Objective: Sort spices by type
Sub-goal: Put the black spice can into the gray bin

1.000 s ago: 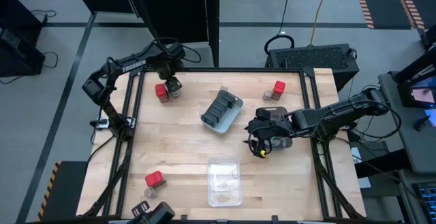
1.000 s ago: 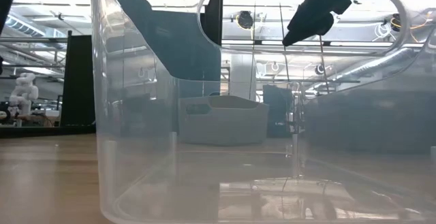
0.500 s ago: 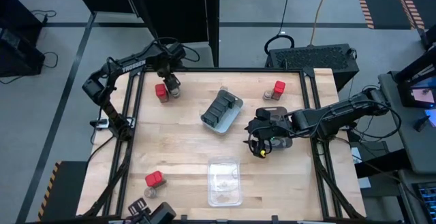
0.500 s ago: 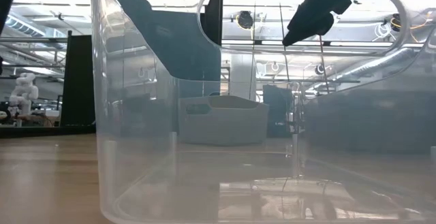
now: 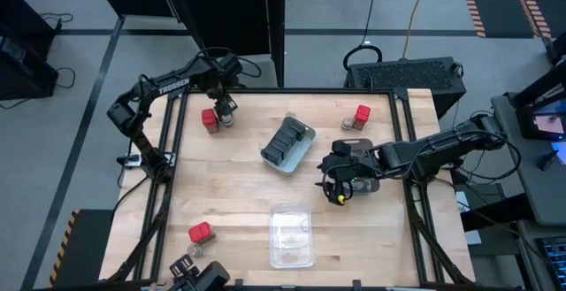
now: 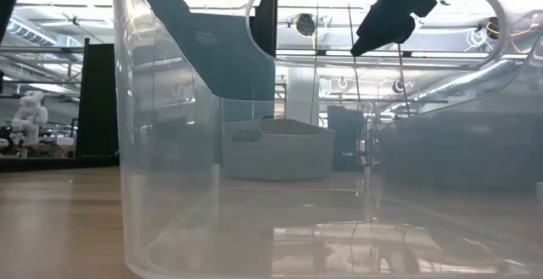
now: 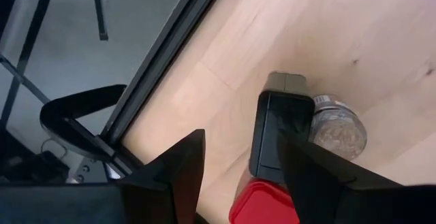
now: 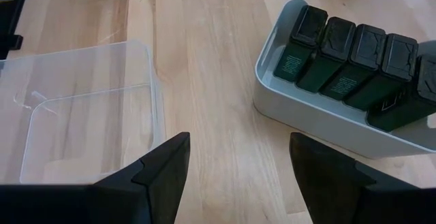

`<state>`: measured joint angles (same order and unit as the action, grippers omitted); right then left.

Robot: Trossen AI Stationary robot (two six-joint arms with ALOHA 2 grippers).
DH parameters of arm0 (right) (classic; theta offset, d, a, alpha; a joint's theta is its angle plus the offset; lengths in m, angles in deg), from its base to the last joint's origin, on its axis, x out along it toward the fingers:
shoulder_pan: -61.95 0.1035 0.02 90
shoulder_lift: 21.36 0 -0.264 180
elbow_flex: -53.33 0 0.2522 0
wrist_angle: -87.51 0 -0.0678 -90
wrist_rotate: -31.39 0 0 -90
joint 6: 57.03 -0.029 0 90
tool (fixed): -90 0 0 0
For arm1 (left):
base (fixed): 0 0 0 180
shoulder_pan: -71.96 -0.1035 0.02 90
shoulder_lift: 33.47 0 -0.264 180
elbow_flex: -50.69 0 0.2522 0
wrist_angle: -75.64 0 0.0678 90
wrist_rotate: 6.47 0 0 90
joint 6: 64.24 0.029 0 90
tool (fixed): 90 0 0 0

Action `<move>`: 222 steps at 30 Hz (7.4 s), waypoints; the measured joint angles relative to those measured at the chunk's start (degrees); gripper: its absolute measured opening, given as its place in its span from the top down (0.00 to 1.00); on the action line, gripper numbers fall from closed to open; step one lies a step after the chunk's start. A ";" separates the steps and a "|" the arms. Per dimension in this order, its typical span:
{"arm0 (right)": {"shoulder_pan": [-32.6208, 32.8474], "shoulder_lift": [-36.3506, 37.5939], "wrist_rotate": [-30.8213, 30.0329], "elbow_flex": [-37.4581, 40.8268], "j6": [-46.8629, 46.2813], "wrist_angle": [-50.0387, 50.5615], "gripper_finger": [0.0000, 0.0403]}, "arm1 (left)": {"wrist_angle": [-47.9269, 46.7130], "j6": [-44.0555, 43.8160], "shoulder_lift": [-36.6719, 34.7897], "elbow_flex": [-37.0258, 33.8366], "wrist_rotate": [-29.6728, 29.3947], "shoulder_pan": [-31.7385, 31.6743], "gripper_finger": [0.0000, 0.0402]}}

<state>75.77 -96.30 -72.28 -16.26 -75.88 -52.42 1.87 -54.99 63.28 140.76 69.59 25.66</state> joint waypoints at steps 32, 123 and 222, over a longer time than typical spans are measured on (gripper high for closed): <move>0.00 0.00 0.00 0.00 -0.09 0.04 0.41 | 2.83 -0.81 -0.07 -1.67 10.39 -0.57 0.19; 0.04 0.02 0.02 0.02 -3.50 2.84 0.41 | -3.03 14.47 0.00 26.43 18.98 27.78 0.69; 0.15 0.02 0.00 0.02 -3.57 6.79 0.41 | 6.40 -46.36 21.59 26.36 12.28 35.08 0.62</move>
<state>75.93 -96.27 -72.28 -16.24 -79.46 -45.62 8.27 -101.35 84.87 167.13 81.87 60.74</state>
